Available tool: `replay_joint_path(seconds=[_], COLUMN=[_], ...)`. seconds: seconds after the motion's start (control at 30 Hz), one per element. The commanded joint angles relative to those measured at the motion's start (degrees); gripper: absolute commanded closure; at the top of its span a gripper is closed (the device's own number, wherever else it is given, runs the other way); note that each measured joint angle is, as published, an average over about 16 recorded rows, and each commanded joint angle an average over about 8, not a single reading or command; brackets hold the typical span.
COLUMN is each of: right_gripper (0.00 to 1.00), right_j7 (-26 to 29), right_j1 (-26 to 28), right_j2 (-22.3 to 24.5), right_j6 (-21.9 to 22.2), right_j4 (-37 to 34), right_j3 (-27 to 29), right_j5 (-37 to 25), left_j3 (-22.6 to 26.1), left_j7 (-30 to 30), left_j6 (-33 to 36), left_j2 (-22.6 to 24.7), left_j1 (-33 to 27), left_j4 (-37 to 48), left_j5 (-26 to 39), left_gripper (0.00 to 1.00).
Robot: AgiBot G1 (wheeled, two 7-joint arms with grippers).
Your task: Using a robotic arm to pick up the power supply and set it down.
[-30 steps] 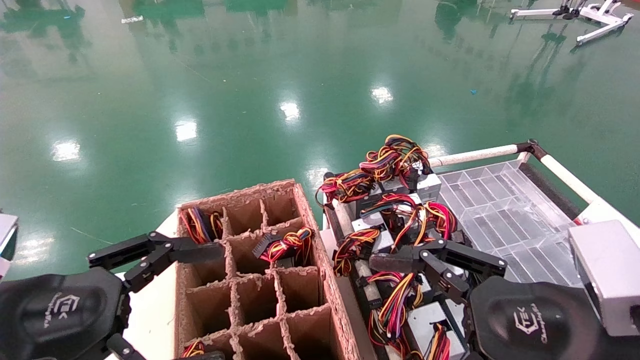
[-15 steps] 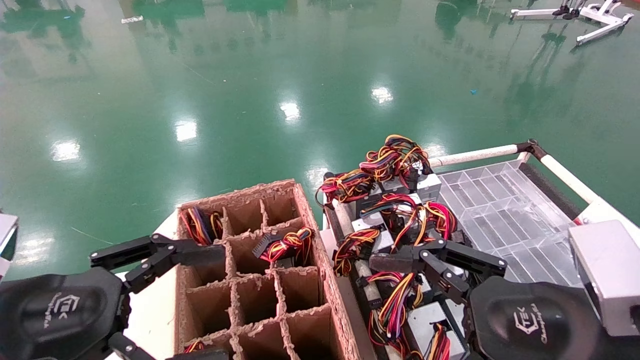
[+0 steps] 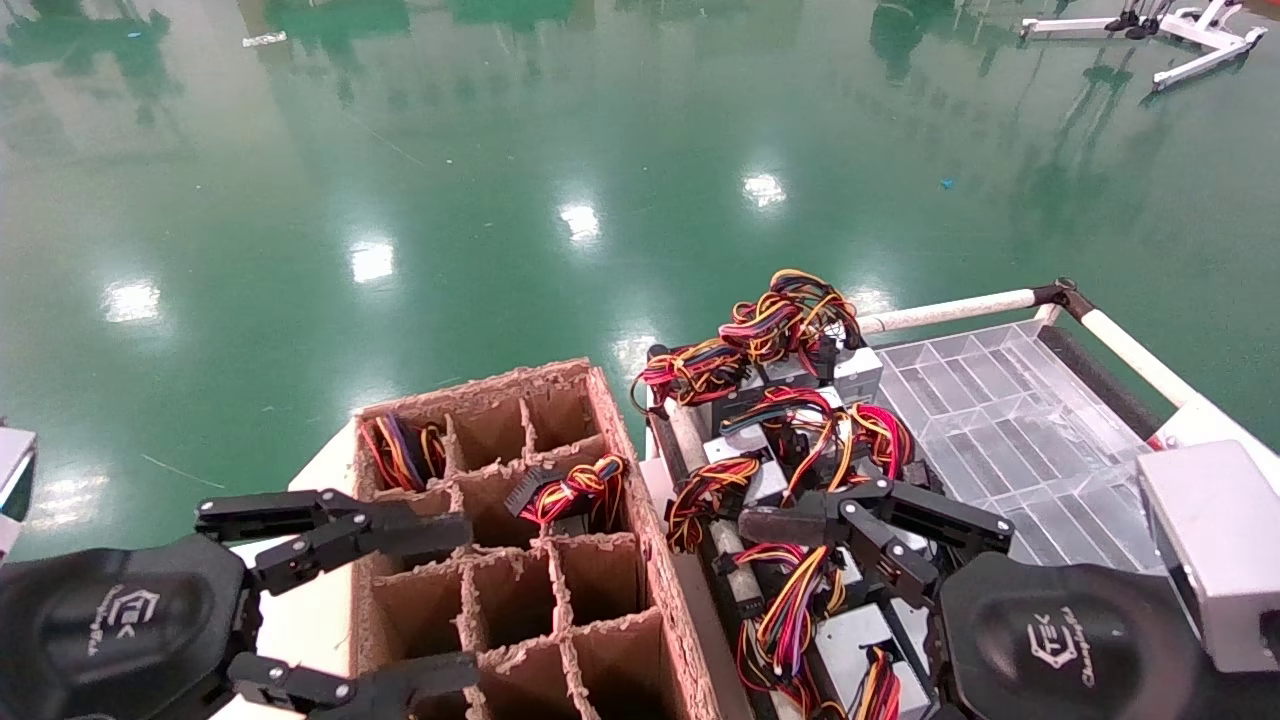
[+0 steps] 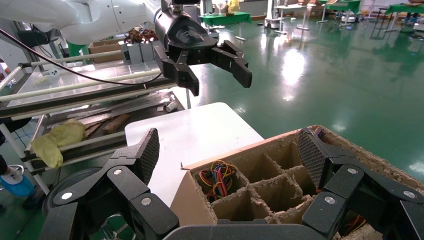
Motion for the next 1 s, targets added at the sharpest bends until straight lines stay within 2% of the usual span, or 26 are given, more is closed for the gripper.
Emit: replay_joint_path(seconds=[0.03,0.23,0.5,0.7,0.77,0.83,0.87,0.97,1.0], right_gripper=[0.00,0.00,0.00,0.01,0.19,0.44,0.56,0.93,0.98], right_j7=[0.1,-3.2,-11.2,-17.9,-19.9,-21.7,-22.7,-25.4,-26.3], right_j1=[-0.2,4.6,16.1,22.2,23.7,24.9,25.4,26.9,27.3], right_j2=[0.2,-4.1,-14.0,-21.8,-24.1,-26.4,-27.5,-30.3,-31.2], right_j6=[0.1,4.0,7.9,11.8,13.0,14.2,14.8,16.2,16.7], right_j4=[0.0,-3.5,-11.2,-15.8,-17.4,-19.1,-20.0,-22.7,-23.6], right_j3=[0.2,-3.3,-10.4,-15.5,-17.1,-18.5,-19.1,-20.3,-20.6], right_j5=[0.2,-9.9,-27.0,-38.1,-41.4,-44.0,-45.1,-47.4,-47.9], left_j3=[0.0,0.0,0.0,0.0,0.0,0.0,0.0,0.0,0.0], left_j7=[0.0,0.0,0.0,0.0,0.0,0.0,0.0,0.0,0.0], left_j6=[0.0,0.0,0.0,0.0,0.0,0.0,0.0,0.0,0.0], left_j2=[0.0,0.0,0.0,0.0,0.0,0.0,0.0,0.0,0.0], left_j1=[0.0,0.0,0.0,0.0,0.0,0.0,0.0,0.0,0.0], left_j4=[0.0,0.0,0.0,0.0,0.0,0.0,0.0,0.0,0.0], left_j5=[0.0,0.0,0.0,0.0,0.0,0.0,0.0,0.0,0.0], left_gripper=[1.00,1.00,1.00,1.00,1.00,0.98,0.93,0.59,0.46])
